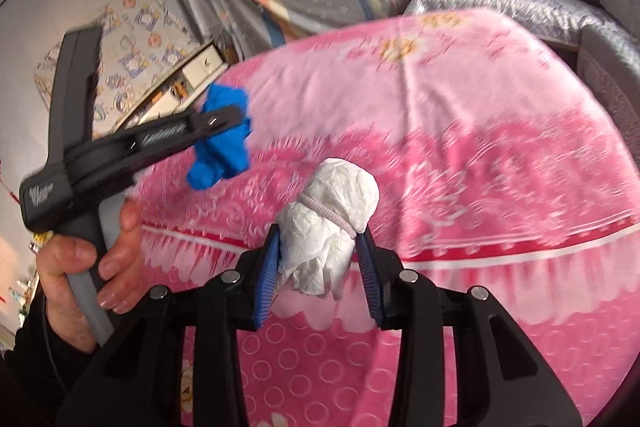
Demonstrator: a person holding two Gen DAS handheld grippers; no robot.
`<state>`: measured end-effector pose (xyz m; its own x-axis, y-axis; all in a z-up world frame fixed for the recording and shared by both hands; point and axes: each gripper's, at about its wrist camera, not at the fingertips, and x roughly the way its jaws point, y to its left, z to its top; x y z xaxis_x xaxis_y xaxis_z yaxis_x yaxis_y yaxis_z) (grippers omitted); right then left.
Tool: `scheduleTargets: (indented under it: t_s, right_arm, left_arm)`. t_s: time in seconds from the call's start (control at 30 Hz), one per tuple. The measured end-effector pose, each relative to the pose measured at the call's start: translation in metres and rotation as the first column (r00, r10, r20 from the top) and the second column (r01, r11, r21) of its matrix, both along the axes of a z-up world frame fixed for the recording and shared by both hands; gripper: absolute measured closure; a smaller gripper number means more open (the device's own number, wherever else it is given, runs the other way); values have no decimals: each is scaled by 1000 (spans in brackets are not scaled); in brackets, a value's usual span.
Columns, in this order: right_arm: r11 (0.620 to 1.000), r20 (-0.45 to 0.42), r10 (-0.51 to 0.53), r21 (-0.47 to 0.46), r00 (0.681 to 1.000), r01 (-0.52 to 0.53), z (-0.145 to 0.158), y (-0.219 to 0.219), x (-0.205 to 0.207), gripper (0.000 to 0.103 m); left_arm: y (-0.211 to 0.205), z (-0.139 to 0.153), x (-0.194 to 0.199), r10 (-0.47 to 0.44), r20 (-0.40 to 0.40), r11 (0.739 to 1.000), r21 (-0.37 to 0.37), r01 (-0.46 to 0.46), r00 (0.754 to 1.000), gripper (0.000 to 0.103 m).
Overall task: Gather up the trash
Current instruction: 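Lift and carry the blue glove and tissues over the yellow bin with both tools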
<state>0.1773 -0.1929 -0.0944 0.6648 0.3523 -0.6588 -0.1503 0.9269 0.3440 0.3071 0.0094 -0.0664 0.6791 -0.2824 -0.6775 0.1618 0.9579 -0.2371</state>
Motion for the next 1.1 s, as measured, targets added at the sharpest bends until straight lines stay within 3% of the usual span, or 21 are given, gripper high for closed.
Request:
scheduleTargets:
  t_s: [0.23, 0.43, 0.6, 0.83, 1.1]
  right_arm:
    - [993, 133, -119, 13, 984, 118, 49, -49, -36, 68]
    - [975, 248, -217, 11, 944, 222, 88, -93, -80, 68]
    - [958, 312, -274, 7, 910, 286, 109, -119, -112, 68]
    - [922, 379, -360, 6, 852, 387, 127, -156, -164, 68]
    - [850, 406, -490, 28, 771, 526, 126, -212, -231, 67]
  left_arm:
    - [-17, 42, -39, -31, 106, 999, 10, 30, 994, 81]
    - [-50, 77, -78, -99, 205, 995, 32, 95, 974, 81]
    - [-87, 102, -115, -193, 273, 981, 36, 190, 942, 81]
    - [-139, 117, -162, -341, 335, 937, 43, 348, 878, 81]
    - [-190, 123, -202, -451, 365, 885, 61, 462, 815, 81]
